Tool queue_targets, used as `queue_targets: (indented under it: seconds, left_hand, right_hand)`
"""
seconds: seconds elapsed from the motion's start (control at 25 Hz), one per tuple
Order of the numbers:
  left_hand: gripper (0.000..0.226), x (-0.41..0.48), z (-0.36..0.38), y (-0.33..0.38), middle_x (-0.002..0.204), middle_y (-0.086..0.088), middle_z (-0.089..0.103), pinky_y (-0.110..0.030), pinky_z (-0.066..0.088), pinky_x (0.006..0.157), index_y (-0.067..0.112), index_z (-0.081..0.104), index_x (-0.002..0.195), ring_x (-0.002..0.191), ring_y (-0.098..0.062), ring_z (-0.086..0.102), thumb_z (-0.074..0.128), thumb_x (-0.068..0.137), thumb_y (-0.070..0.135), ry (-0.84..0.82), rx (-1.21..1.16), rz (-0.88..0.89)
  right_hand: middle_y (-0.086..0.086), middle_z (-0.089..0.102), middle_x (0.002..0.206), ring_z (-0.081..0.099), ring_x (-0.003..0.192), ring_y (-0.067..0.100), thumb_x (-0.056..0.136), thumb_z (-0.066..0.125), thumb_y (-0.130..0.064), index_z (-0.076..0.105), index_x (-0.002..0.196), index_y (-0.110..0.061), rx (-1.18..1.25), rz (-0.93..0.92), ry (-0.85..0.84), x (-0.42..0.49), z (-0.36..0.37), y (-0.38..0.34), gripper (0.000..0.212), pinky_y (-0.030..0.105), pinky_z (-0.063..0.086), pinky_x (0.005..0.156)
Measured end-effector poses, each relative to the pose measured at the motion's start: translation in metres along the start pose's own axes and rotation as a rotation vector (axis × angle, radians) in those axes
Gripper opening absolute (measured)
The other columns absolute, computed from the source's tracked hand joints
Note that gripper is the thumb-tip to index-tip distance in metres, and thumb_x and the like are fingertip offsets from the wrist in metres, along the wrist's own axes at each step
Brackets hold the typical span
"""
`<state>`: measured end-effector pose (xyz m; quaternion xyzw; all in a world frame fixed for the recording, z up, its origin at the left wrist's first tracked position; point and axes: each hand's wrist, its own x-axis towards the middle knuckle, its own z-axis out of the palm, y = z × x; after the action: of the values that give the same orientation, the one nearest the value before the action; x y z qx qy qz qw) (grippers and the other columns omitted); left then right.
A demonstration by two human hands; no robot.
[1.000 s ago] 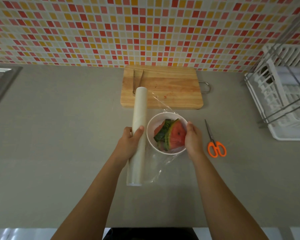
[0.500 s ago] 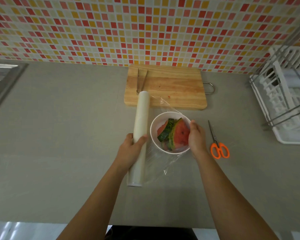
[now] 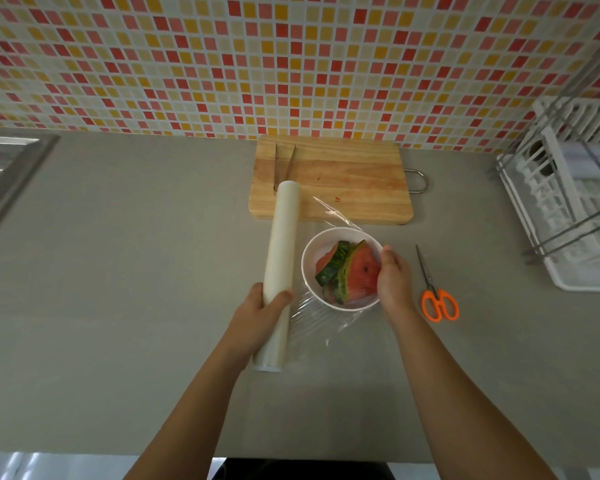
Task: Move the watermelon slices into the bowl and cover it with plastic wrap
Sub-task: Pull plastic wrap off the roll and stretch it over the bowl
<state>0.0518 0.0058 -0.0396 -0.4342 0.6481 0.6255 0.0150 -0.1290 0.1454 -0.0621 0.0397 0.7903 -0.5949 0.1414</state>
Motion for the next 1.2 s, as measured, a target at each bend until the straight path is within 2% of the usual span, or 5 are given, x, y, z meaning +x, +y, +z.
queue_targets:
  seconds: [0.24,0.4,0.52,0.64,1.2]
  left_hand:
    - [0.055,0.006,0.013,0.021,0.108,-0.004,0.061,-0.046,0.055,0.081,0.018,0.049,0.116,0.095,-0.024,0.063,0.069,0.071,0.043,-0.003,-0.045,0.009]
    - [0.045,0.012,0.013,0.030,0.109,-0.006,0.061,-0.041,0.058,0.059,0.024,0.049,0.117,0.096,-0.030,0.063,0.064,0.081,0.046,-0.027,-0.047,-0.016]
    - [0.044,0.006,0.023,0.017,0.106,0.006,0.057,-0.044,0.058,0.073,0.034,0.041,0.123,0.096,-0.019,0.059,0.055,0.087,0.052,0.023,0.013,0.043]
    - [0.036,0.003,0.026,0.007,0.102,0.010,0.057,-0.031,0.055,0.053,0.031,0.046,0.114,0.090,-0.012,0.059,0.058,0.086,0.050,0.038,-0.145,0.035]
    - [0.019,0.001,0.029,-0.005,0.093,0.002,0.067,-0.028,0.048,0.065,0.028,0.063,0.090,0.084,-0.014,0.064,0.060,0.087,0.047,0.107,-0.173,0.064]
  right_hand:
    - [0.014,0.063,0.100,0.058,0.090,0.025,0.098,0.036,-0.027,0.063,0.096,-0.008,-0.008,0.033,0.037,0.026,-0.003,-0.016,0.033,0.028,0.041,0.076]
    - [0.017,0.064,0.105,0.059,0.095,0.027,0.098,0.033,-0.028,0.063,0.106,-0.002,-0.065,0.025,0.036,0.041,-0.005,-0.021,0.041,0.029,0.041,0.078]
    - [0.021,0.065,0.107,0.060,0.099,0.032,0.098,0.031,-0.030,0.064,0.104,0.000,-0.133,-0.001,0.034,0.041,-0.006,-0.021,0.045,0.036,0.047,0.083]
    - [0.022,0.064,0.109,0.059,0.101,0.034,0.099,0.030,-0.031,0.063,0.105,0.000,-0.173,-0.015,0.040,0.041,-0.007,-0.022,0.047,0.037,0.046,0.086]
    - [0.020,0.063,0.111,0.058,0.102,0.032,0.099,0.029,-0.037,0.063,0.108,-0.004,-0.180,-0.005,-0.004,0.039,-0.010,-0.024,0.048,0.030,0.037,0.079]
